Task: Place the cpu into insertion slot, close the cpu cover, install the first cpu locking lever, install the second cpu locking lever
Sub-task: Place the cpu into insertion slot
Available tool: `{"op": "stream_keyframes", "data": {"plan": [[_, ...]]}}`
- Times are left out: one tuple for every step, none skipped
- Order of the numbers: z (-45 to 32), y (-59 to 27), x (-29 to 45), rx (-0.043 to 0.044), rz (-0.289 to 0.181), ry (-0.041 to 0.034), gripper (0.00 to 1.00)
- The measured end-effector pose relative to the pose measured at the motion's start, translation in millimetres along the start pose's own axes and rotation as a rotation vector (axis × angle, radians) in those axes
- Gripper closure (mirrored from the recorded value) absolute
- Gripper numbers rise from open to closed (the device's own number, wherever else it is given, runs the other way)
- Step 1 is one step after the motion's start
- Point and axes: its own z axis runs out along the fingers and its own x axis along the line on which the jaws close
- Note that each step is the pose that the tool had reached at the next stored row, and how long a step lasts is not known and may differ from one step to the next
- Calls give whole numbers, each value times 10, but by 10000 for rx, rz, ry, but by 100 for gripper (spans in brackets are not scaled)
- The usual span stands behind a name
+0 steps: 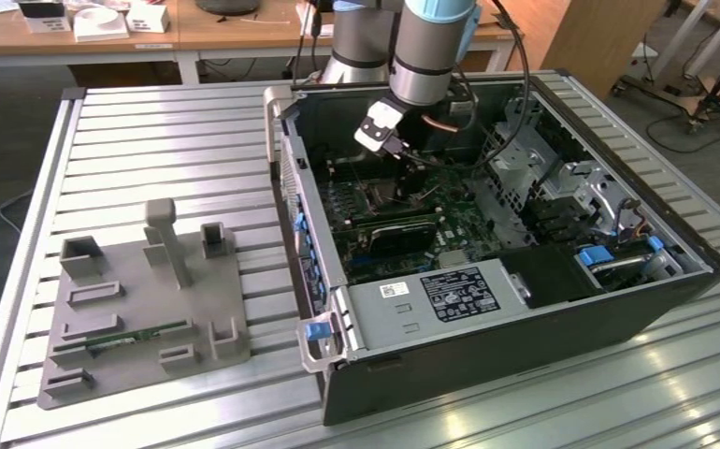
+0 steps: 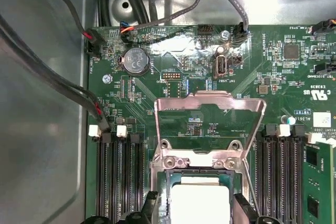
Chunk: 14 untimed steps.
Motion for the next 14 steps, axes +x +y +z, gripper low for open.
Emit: {"op": "stream_keyframes", "data": {"plan": [[-9,0,0,0,0,0,34],[-23,0,-1,1,-1,-1,34],[-38,0,-1,0,-1,0,34],[-56,0,-1,0,0,0,34],[-75,0,-1,1,0,-1,34],[-92,0,-2,1,0,-1,34],[-107,0,-2,1,0,-1,34],[-117,0,-2,1,0,-1,34],[-120,0,-2,1,0,0,34],[-120,0,-2,0,0,2,34],[-120,0,-1,-1,0,3,34],[-121,0,-2,-1,0,2,34],[-122,0,-2,0,-1,0,34],[-123,0,-2,1,-1,0,36]]}}
